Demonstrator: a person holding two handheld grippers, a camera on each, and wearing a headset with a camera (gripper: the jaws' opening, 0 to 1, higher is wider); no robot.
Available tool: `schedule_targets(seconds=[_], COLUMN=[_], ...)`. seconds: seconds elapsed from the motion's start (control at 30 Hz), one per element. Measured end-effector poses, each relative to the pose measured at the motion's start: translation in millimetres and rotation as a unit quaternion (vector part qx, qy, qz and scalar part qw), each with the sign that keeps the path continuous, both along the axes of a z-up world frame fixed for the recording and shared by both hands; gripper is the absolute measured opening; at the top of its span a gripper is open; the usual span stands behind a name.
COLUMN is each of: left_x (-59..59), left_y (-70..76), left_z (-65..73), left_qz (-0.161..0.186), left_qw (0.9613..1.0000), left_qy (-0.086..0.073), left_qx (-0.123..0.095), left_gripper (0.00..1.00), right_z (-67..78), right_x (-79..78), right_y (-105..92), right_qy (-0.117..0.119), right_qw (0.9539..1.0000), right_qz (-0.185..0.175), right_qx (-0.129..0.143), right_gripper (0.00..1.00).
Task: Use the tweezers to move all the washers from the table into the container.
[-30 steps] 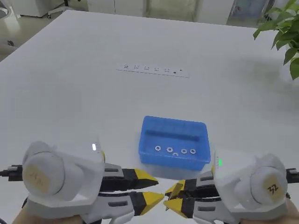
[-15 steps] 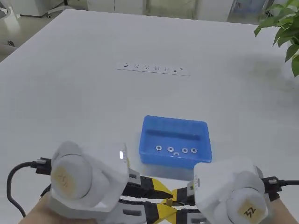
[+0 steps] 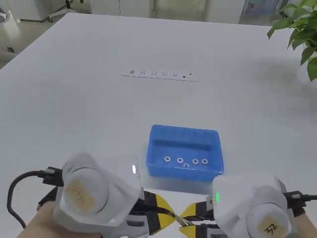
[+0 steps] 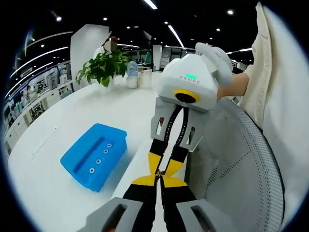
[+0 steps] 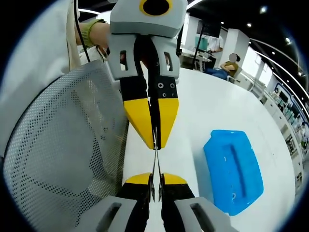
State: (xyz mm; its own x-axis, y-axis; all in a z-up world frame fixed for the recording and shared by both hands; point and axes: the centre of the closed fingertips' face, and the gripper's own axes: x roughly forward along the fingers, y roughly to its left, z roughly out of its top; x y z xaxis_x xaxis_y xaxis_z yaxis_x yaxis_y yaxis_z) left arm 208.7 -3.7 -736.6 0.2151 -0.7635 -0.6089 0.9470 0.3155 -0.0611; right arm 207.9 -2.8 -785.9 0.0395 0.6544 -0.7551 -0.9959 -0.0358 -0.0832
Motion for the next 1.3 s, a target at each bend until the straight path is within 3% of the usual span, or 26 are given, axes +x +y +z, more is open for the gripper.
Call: schedule_targets(seconds=[0.1, 0.17, 0.2, 0.33, 0.47, 0.57, 0.67, 0.73, 0.9, 1.0, 1.13, 1.2, 1.3], left_x=[-0.5, 1.3, 1.2, 4.1, 3.5, 4.6, 5.3, 7.4, 14.2, 17.0, 21.9, 23.6, 26.9], left_y=[-0.3, 1.5, 2.0, 6.1, 11.0, 22.2, 30.2, 36.3, 37.3, 39.2, 37.3, 36.1, 37.6], left_z=[-6.0, -9.9, -11.0, -11.8, -16.4, -28.6, -37.1, -44.2, -53.2, -62.6, -70.4, -73.4, -80.6], left_qz=[-0.007, -0.014, -0.013, -0.007, -0.004, -0.004, -0.002, -0.008, -0.023, -0.041, -0.058, -0.063, -0.076], left_qw=[0.9998, 0.9991, 0.9990, 0.9992, 0.9990, 0.9971, 0.9956, 0.9930, 0.9915, 0.9878, 0.9845, 0.9835, 0.9785], left_qy=[-0.002, -0.019, -0.018, -0.013, -0.009, -0.015, -0.012, -0.018, -0.009, 0.001, -0.001, 0.000, -0.003], left_qx=[0.016, 0.036, 0.040, 0.038, 0.043, 0.075, 0.093, 0.116, 0.128, 0.150, 0.166, 0.170, 0.192], left_gripper=[0.00, 0.00, 0.00, 0.00, 0.00, 0.00, 0.00, 0.00, 0.00, 0.00, 0.00, 0.00, 0.00], right_z=[-5.5, -9.0, -9.5, -9.2, -14.0, -13.4, -8.7, -6.2, 0.9, 5.3, 8.8, 9.0, 9.1], right_x=[-0.1, 2.0, 2.5, 6.9, 7.0, 5.9, 3.8, 3.9, 8.9, 13.3, 18.5, 19.1, 20.0], right_y=[-0.3, 0.2, 1.3, 2.5, -1.8, -6.8, -14.0, -20.9, -38.6, -47.6, -54.5, -57.2, -62.3], right_qy=[0.002, 0.000, 0.005, 0.021, 0.024, 0.029, 0.038, 0.042, 0.048, 0.048, 0.054, 0.050, 0.048], right_qw=[1.0000, 1.0000, 0.9999, 0.9988, 0.9987, 0.9981, 0.9964, 0.9943, 0.9865, 0.9815, 0.9729, 0.9713, 0.9669], right_qz=[-0.002, -0.009, -0.014, -0.038, -0.043, -0.053, -0.072, -0.093, -0.149, -0.177, -0.214, -0.222, -0.241], right_qx=[-0.002, 0.000, 0.008, 0.025, 0.012, 0.014, 0.024, 0.031, 0.048, 0.056, 0.069, 0.069, 0.070], right_gripper=[0.04, 0.04, 0.04, 0.05, 0.11, 0.14, 0.17, 0.18, 0.18, 0.19, 0.20, 0.20, 0.20])
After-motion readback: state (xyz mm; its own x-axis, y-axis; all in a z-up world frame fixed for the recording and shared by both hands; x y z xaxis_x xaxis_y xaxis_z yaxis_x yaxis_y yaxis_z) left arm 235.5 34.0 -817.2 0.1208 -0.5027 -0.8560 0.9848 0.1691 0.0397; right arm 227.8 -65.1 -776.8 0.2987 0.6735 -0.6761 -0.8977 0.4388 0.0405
